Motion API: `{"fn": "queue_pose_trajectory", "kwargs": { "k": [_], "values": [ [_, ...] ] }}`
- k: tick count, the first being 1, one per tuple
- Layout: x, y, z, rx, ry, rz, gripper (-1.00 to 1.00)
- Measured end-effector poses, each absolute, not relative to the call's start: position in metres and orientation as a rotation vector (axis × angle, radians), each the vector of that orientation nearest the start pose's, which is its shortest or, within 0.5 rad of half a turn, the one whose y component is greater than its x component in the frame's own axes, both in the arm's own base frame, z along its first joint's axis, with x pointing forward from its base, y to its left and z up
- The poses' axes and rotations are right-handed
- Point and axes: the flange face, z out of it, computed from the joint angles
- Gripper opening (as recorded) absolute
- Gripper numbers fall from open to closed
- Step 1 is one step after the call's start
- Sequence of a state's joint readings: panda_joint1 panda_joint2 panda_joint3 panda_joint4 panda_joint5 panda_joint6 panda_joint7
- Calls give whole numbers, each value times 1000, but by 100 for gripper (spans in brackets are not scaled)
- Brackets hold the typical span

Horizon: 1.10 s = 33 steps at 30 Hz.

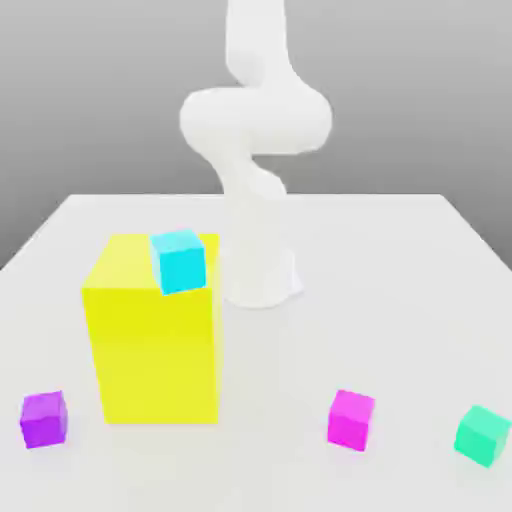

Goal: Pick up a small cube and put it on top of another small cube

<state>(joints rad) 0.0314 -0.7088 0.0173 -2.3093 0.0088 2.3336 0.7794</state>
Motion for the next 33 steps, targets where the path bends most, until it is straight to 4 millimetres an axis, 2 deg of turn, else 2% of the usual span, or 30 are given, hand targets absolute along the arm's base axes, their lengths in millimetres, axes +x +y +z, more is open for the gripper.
{"fn": "queue_pose_trajectory", "kwargs": {
  "k": [3, 7, 11, 14, 16, 20, 23, 27, 31, 32, 33],
  "values": [
    [415, 51, 631, -2609, 881, -846, 0],
    [449, 93, 566, -2723, 761, -714, 0],
    [468, 139, 496, -2828, 629, -579, 0],
    [473, 172, 442, -2900, 524, -477, 0],
    [472, 194, 405, -2945, 451, -408, 0],
    [453, 245, 330, -3027, 264, -266, 0],
    [438, 265, 274, -3078, 167, -160, 0],
    [407, 290, 202, -3133, 24, -26, 0],
    [401, 294, 146, -3141, -3, -1, 0],
    [400, 294, 134, -3141, -4, -1, -100],
    [400, 294, 134, -3141, -4, -1, -100]
  ]
}}
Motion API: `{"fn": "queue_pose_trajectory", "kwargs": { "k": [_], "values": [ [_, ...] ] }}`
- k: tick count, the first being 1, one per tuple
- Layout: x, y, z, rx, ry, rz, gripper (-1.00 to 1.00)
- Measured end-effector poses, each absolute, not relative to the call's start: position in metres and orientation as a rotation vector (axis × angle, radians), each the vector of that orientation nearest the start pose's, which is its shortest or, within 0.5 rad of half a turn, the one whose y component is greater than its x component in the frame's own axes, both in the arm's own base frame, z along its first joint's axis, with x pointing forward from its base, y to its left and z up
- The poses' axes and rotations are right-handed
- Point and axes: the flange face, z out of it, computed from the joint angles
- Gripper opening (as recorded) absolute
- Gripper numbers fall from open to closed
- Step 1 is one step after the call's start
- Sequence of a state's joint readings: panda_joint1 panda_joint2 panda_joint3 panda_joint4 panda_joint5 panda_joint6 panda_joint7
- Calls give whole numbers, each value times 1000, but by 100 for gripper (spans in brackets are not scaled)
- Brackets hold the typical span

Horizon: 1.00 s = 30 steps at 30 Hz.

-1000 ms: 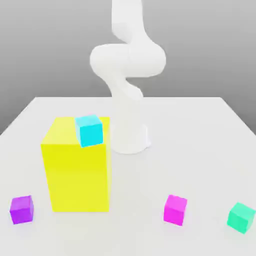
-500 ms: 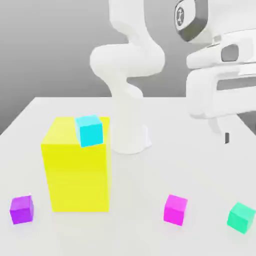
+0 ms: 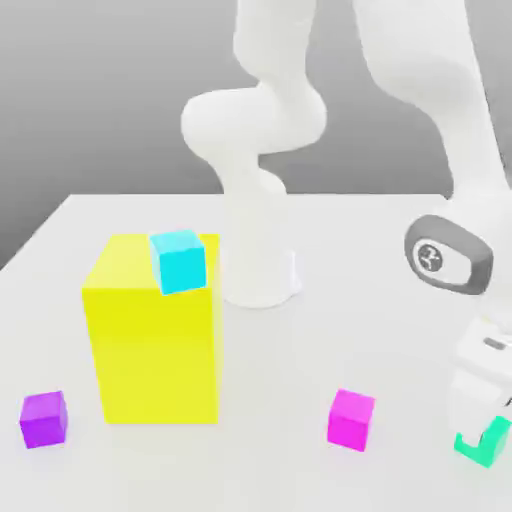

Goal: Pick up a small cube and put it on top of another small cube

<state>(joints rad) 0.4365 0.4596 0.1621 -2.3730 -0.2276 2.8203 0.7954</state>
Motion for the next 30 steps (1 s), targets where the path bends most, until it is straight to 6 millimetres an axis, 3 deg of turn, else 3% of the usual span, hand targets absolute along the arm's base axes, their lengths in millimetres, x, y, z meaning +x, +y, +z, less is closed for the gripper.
{"fn": "queue_pose_trajectory", "kwargs": {
  "k": [6, 11, 16, 20, 22, 27, 28, 30],
  "values": [
    [400, 294, 132, -3141, -5, 0, -100],
    [400, 290, 188, -3143, 19, -2, -100],
    [398, 213, 222, -3114, 536, -24, -100],
    [387, 141, 240, -2979, 1025, -13, -100],
    [378, 130, 237, -2931, 1135, -3, -100],
    [375, 128, 189, -2917, 1166, -1, -100],
    [374, 128, 182, -2917, 1166, -1, 100],
    [374, 128, 182, -2917, 1166, -1, 100]
  ]
}}
